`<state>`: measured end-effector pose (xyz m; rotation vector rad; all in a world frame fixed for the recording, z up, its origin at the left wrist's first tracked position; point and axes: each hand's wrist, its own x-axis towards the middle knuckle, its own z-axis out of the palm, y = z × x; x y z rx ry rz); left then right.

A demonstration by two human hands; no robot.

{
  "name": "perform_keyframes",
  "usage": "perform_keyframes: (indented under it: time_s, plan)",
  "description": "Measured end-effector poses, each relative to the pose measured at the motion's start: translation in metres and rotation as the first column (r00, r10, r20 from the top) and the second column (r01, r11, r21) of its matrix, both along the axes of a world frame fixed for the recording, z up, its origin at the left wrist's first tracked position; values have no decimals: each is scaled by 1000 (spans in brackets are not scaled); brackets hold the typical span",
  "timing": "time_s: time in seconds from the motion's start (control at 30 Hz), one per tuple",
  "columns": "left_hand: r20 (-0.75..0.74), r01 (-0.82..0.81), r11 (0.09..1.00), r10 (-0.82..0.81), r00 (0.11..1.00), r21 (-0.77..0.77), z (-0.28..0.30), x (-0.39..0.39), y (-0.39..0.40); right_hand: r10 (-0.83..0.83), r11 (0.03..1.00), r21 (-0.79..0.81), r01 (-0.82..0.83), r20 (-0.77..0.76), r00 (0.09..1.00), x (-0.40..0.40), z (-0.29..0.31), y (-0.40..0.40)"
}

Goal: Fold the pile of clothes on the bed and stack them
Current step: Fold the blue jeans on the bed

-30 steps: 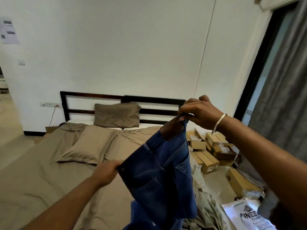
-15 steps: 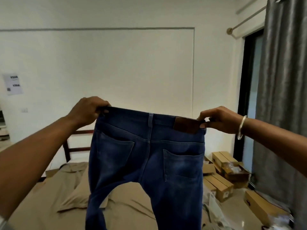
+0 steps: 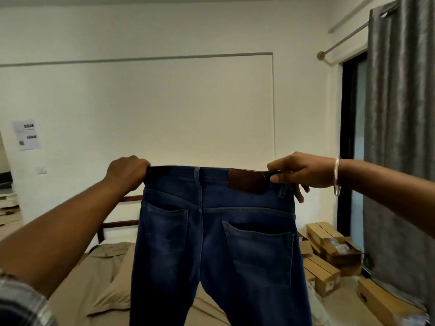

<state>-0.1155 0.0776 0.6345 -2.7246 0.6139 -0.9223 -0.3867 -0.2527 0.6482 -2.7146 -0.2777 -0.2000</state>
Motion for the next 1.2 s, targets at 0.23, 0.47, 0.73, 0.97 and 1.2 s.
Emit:
perform_keyframes:
  time_s: [0.23, 0.47, 0.73, 0.97, 1.2]
  plan:
    - [-791, -476, 669, -291, 538, -570, -23, -18, -41, 227, 794, -601, 95, 437, 870, -4, 7, 55]
    - [-776, -256, 816, -323, 541, -518, -29, -26, -75, 389, 647, -754, 113, 454, 801, -19, 1, 105]
    - [-460, -300, 369, -502, 732, -880, -28, 3, -64, -35, 899, -405, 169, 318, 947, -13, -27, 64]
    - [-417, 9, 466, -800, 431, -885, -9, -44, -53, -344, 823, -464, 327, 52, 938, 22, -56, 35]
    - [-597, 219, 639, -768, 232, -737, -2, -86, -55, 9, 824, -485, 291, 526, 851, 36, -49, 21]
